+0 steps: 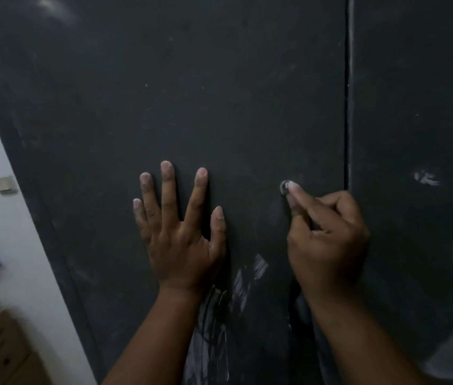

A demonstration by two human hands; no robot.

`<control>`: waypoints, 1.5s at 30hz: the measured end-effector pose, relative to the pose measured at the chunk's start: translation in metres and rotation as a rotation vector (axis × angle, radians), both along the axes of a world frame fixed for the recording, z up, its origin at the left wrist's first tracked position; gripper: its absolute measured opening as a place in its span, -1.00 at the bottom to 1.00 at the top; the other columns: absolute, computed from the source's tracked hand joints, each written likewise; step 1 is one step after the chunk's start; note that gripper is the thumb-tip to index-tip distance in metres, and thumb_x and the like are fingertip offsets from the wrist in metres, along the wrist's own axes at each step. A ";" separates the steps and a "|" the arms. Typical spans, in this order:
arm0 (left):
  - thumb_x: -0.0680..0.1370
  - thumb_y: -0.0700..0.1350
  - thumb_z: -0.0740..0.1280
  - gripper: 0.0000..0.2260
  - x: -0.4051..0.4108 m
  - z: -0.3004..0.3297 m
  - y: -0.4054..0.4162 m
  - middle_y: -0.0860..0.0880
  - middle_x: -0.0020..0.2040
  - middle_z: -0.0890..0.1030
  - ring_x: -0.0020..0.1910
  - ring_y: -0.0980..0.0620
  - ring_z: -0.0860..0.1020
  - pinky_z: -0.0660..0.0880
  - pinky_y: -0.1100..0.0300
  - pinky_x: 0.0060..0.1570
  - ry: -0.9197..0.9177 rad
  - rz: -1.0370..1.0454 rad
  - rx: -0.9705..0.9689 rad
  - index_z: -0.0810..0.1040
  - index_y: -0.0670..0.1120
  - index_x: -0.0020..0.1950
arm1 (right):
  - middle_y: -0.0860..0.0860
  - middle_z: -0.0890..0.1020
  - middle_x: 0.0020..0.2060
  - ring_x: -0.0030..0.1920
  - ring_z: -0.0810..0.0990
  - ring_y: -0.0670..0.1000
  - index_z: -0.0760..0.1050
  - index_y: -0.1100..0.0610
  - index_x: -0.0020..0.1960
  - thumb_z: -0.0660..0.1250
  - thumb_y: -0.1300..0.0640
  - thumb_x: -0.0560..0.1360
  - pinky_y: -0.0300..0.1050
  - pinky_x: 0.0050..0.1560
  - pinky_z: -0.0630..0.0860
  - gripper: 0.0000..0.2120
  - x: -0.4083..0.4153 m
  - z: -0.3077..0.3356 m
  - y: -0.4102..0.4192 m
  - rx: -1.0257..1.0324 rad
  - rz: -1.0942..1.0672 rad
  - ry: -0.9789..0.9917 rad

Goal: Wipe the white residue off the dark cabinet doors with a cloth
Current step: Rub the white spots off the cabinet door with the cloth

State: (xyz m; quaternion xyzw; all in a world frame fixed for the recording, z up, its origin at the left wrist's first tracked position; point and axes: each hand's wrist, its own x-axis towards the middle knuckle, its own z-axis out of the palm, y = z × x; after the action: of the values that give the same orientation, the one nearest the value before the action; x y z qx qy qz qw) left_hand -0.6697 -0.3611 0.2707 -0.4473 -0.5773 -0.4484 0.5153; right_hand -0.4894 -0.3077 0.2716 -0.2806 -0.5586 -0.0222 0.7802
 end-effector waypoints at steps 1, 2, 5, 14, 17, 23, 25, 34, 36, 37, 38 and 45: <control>0.66 0.16 0.21 -0.48 0.000 0.000 0.000 -0.14 0.68 0.18 0.67 -0.26 0.07 0.03 -0.25 0.60 0.001 0.004 0.003 0.32 0.12 0.63 | -0.05 0.45 -0.27 -0.36 0.42 -0.05 0.72 -0.01 0.13 0.49 0.10 0.58 -0.15 -0.38 0.37 -0.87 -0.006 0.001 -0.004 0.014 0.016 -0.016; 0.66 0.16 0.21 -0.48 0.000 0.000 0.000 -0.14 0.68 0.18 0.67 -0.26 0.07 0.03 -0.25 0.60 0.002 0.005 0.004 0.32 0.12 0.63 | -0.06 0.46 -0.26 -0.35 0.44 -0.04 0.72 -0.02 0.14 0.48 0.09 0.59 -0.10 -0.40 0.40 -0.86 -0.010 -0.003 -0.008 0.025 0.032 -0.059; 0.67 0.17 0.21 -0.48 -0.001 0.000 0.001 -0.13 0.68 0.17 0.67 -0.25 0.07 0.02 -0.24 0.61 0.007 0.003 0.006 0.31 0.13 0.63 | -0.06 0.49 -0.24 -0.35 0.47 -0.02 0.71 -0.07 0.18 0.49 0.19 0.56 -0.04 -0.42 0.45 -0.75 -0.007 -0.027 -0.014 0.023 0.035 -0.197; 0.67 0.18 0.20 -0.48 -0.006 -0.003 0.005 -0.11 0.69 0.17 0.68 -0.23 0.06 0.02 -0.22 0.61 0.015 0.004 0.027 0.31 0.15 0.63 | -0.05 0.44 -0.26 -0.36 0.40 -0.07 0.73 0.04 0.12 0.51 0.14 0.56 -0.27 -0.36 0.31 -0.85 -0.005 0.020 0.000 -0.006 -0.025 0.008; 0.66 0.18 0.21 -0.48 -0.007 -0.004 0.005 -0.12 0.68 0.18 0.67 -0.23 0.08 0.05 -0.23 0.60 0.023 0.017 0.035 0.30 0.16 0.64 | -0.06 0.45 -0.24 -0.34 0.43 -0.06 0.72 -0.04 0.14 0.48 0.15 0.57 -0.11 -0.40 0.42 -0.83 -0.034 0.024 -0.016 0.057 0.024 -0.109; 0.66 0.18 0.21 -0.49 -0.006 -0.003 0.002 -0.12 0.68 0.20 0.67 -0.23 0.10 0.08 -0.25 0.59 0.020 0.007 0.024 0.32 0.15 0.63 | -0.13 0.46 -0.22 -0.33 0.49 -0.04 0.71 -0.17 0.13 0.42 0.10 0.59 -0.04 -0.39 0.48 -0.79 -0.020 0.007 -0.020 0.036 0.038 -0.251; 0.66 0.17 0.20 -0.49 -0.006 -0.003 0.002 -0.12 0.67 0.20 0.67 -0.23 0.10 0.08 -0.24 0.59 0.020 -0.002 0.027 0.33 0.14 0.62 | -0.14 0.43 -0.24 -0.32 0.43 -0.11 0.71 -0.18 0.10 0.47 0.11 0.57 -0.13 -0.35 0.39 -0.80 -0.008 0.019 -0.012 0.010 -0.021 -0.142; 0.66 0.13 0.21 -0.50 -0.006 -0.003 0.001 -0.13 0.67 0.21 0.67 -0.22 0.09 0.07 -0.24 0.60 0.010 -0.016 0.023 0.35 0.13 0.61 | -0.04 0.48 -0.23 -0.34 0.48 0.00 0.72 -0.05 0.17 0.42 0.13 0.61 -0.04 -0.43 0.49 -0.82 -0.047 0.022 -0.034 0.087 0.003 -0.277; 0.66 0.12 0.22 -0.50 -0.006 -0.004 0.001 -0.13 0.67 0.21 0.67 -0.22 0.10 0.07 -0.23 0.60 0.015 -0.017 0.029 0.35 0.12 0.61 | -0.07 0.48 -0.22 -0.33 0.49 0.00 0.71 -0.11 0.17 0.40 0.12 0.61 -0.03 -0.43 0.50 -0.79 -0.038 0.016 -0.030 0.084 -0.016 -0.311; 0.66 0.12 0.22 -0.50 -0.007 -0.004 0.001 -0.13 0.67 0.21 0.67 -0.22 0.10 0.07 -0.23 0.60 0.019 -0.018 0.032 0.35 0.12 0.61 | -0.10 0.47 -0.22 -0.33 0.48 -0.02 0.71 -0.13 0.16 0.41 0.13 0.60 -0.08 -0.40 0.49 -0.78 -0.030 0.016 -0.025 0.070 -0.028 -0.277; 0.66 0.12 0.22 -0.50 -0.007 -0.005 0.001 -0.13 0.67 0.21 0.67 -0.22 0.10 0.06 -0.22 0.60 0.020 -0.021 0.032 0.35 0.12 0.61 | -0.12 0.44 -0.22 -0.33 0.45 -0.06 0.71 -0.14 0.14 0.43 0.13 0.59 -0.19 -0.36 0.45 -0.78 -0.021 0.017 -0.019 0.051 -0.045 -0.214; 0.66 0.11 0.24 -0.49 -0.008 -0.007 0.003 -0.13 0.67 0.21 0.67 -0.22 0.09 0.08 -0.23 0.60 0.024 -0.032 0.037 0.33 0.12 0.63 | -0.08 0.40 -0.25 -0.34 0.38 -0.07 0.72 0.03 0.17 0.46 0.12 0.60 -0.42 -0.28 0.28 -0.84 -0.023 -0.001 -0.017 0.019 -0.024 -0.073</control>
State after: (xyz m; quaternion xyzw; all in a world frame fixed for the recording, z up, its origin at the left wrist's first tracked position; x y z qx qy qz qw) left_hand -0.6780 -0.3585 0.2639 -0.4522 -0.5555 -0.4620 0.5231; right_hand -0.5128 -0.3245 0.2704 -0.2790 -0.5830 -0.0471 0.7616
